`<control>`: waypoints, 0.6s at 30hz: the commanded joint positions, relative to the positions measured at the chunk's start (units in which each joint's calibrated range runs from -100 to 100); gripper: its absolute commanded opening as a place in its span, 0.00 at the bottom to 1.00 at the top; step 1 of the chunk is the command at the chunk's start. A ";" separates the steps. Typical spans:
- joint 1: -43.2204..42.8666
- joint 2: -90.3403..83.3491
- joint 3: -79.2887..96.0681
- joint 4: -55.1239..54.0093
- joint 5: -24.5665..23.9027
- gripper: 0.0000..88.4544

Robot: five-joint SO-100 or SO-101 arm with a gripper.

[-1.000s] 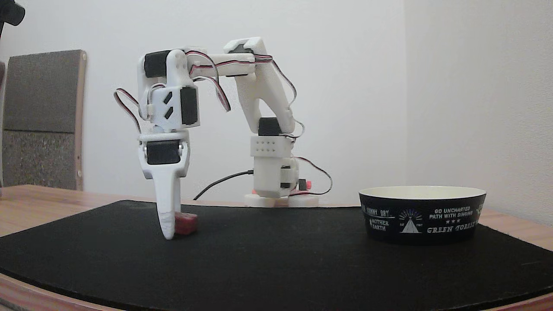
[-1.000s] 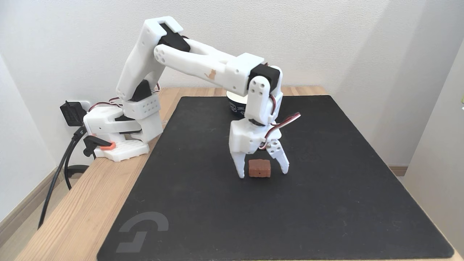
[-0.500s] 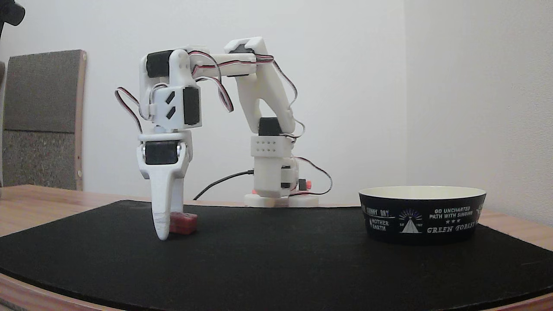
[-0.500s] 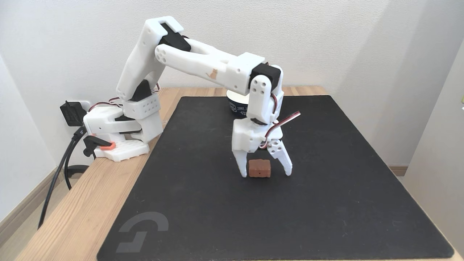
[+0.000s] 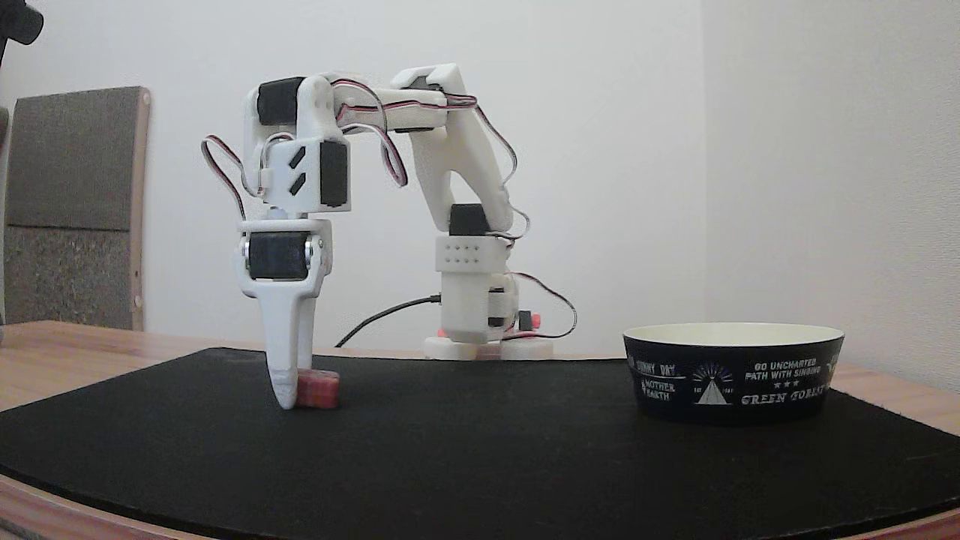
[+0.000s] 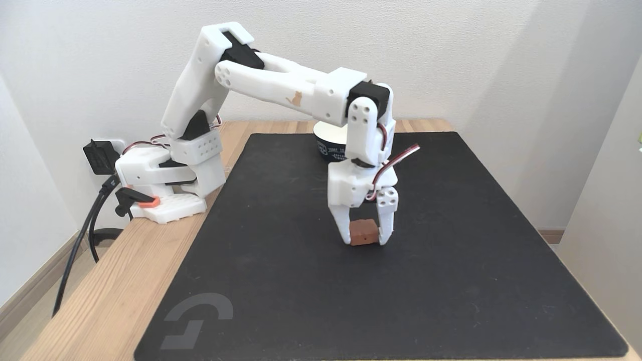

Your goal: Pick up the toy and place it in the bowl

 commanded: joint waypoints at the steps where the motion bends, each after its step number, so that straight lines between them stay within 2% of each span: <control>1: -0.29 0.59 0.08 -0.05 -0.17 0.14; 10: -0.29 0.67 -0.55 -1.15 -0.27 0.13; 18: -1.97 -6.75 -4.52 -0.47 -3.77 0.13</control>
